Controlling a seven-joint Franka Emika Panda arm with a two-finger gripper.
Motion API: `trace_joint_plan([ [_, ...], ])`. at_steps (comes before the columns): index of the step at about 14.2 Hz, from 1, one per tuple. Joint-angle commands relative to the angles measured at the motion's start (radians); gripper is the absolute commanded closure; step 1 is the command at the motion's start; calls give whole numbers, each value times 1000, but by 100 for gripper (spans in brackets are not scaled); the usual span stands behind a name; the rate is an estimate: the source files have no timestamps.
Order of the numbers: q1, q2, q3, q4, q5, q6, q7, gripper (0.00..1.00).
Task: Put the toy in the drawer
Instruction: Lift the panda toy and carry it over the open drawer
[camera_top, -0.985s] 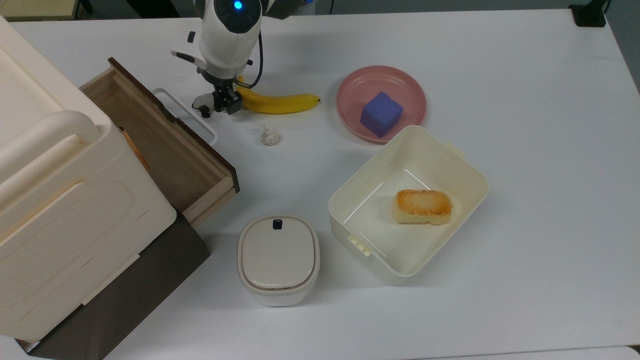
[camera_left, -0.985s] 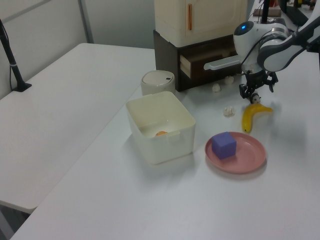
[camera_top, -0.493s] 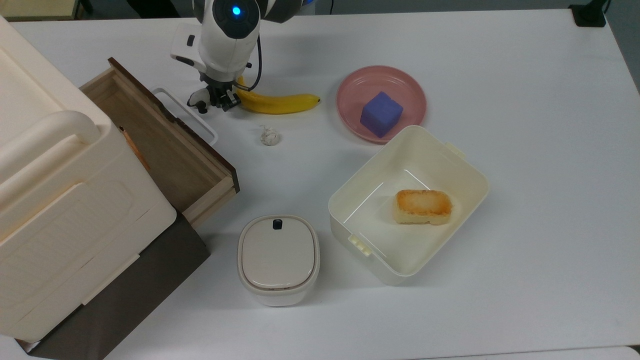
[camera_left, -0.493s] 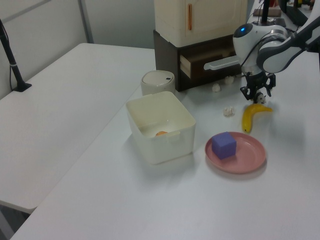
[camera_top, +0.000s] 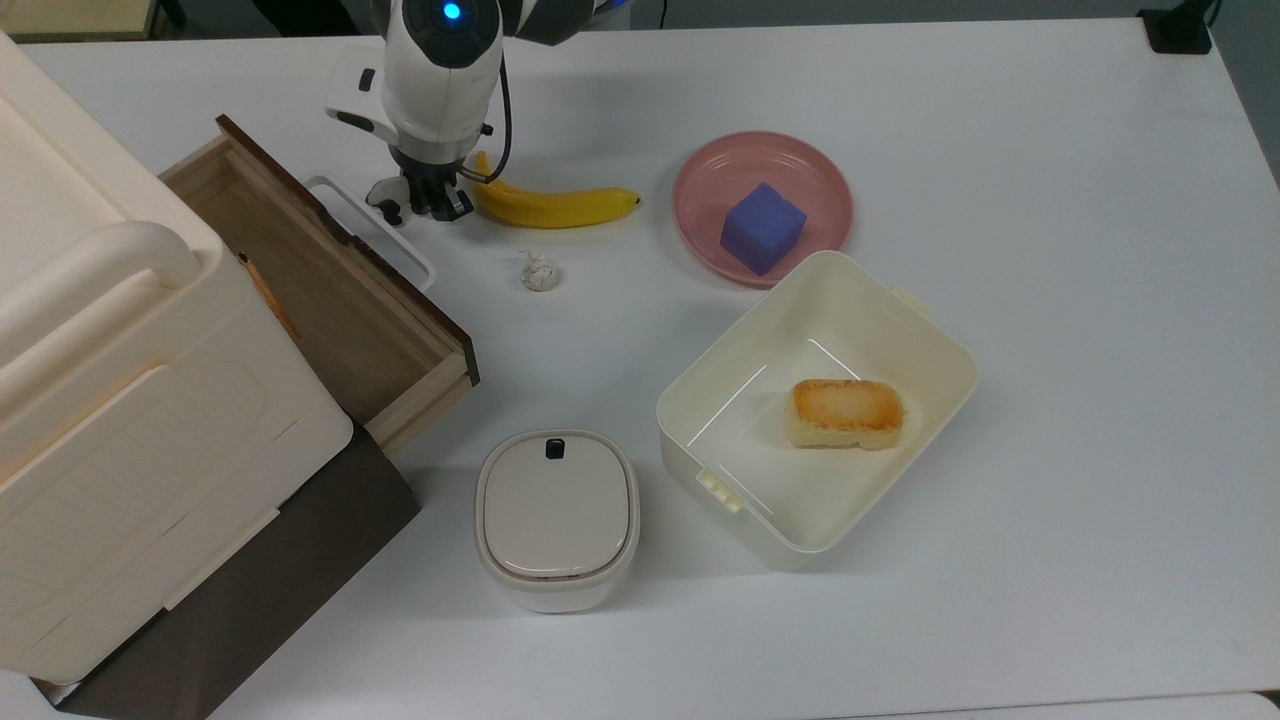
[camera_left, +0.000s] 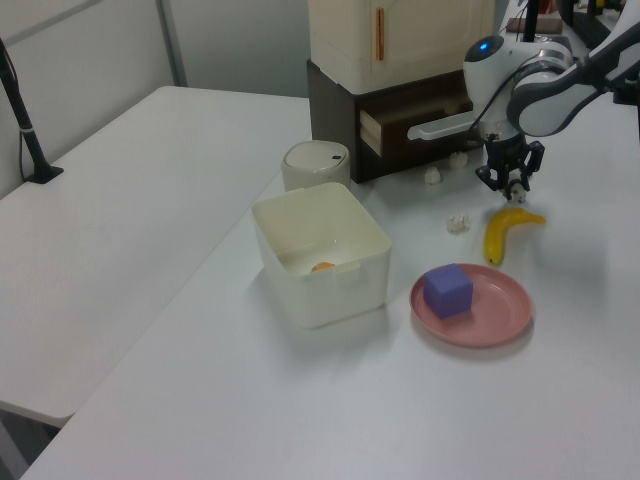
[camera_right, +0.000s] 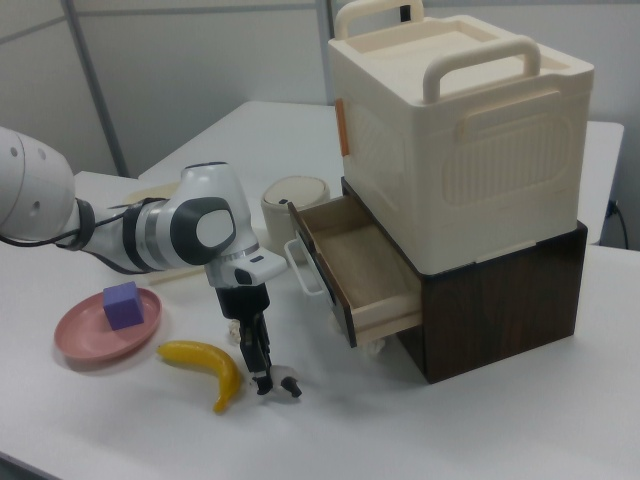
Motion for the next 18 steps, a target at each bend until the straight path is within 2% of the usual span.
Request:
trace_joint_plan([
  [1, -13, -39, 6, 71, 94, -24, -92, 100],
  [2, -13, -45, 6, 101, 106, -45, -96, 100],
  [4, -13, -45, 6, 235, 175, -90, -106, 100],
  [5, -13, -48, 6, 274, 194, -94, -126, 100],
  [7, -10, -56, 6, 383, 221, -99, -189, 100],
  [9, -3, -62, 7, 461, 282, -130, -270, 100],
  [12, -5, -65, 12, 494, 294, -165, -272, 100],
  [18, -39, -56, 1, 515, 289, -125, -266, 100],
])
